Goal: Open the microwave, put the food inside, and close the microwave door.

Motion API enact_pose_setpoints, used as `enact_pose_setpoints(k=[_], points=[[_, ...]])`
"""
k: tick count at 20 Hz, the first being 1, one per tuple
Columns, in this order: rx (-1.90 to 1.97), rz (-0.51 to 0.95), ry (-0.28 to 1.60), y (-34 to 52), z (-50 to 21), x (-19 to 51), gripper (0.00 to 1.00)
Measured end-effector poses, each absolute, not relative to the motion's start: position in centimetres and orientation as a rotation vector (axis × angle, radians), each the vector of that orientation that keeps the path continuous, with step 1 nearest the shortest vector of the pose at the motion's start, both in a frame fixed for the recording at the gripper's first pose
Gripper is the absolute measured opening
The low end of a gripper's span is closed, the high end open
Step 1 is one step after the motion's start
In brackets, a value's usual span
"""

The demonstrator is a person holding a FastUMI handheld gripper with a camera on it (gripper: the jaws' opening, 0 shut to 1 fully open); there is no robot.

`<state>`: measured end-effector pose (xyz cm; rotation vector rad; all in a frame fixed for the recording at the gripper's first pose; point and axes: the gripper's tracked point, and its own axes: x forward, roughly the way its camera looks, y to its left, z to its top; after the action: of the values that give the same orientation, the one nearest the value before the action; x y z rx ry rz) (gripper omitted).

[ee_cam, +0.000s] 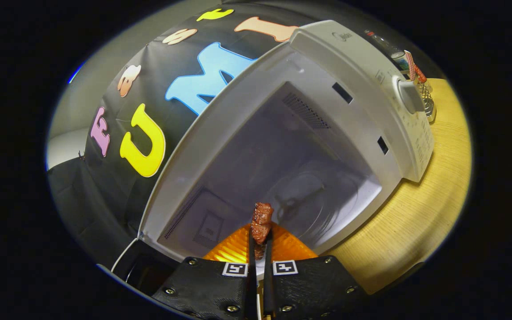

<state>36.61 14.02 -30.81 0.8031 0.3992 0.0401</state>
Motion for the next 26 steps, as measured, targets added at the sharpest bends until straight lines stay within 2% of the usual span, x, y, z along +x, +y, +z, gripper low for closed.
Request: enact_pose_setpoints(k=[7, 10, 13, 14, 15, 18, 26], points=[[0.761, -0.014, 0.409, 13.7, -32.9, 38.8, 0.07], [0.727, -0.049, 0.465, 13.0, -33.7, 38.8, 0.16], [0.649, -0.069, 0.509, 12.3, -34.1, 37.7, 0.87], [0.599, -0.091, 0.524, 11.7, -34.1, 37.1, 0.89], [0.543, -0.122, 0.545, 10.9, -34.5, 36.5, 0.97], [0.391, -0.167, 0.628, 9.2, -36.1, 35.0, 0.97], [0.32, -0.056, 0.667, 11.1, -36.2, 35.1, 0.97]])
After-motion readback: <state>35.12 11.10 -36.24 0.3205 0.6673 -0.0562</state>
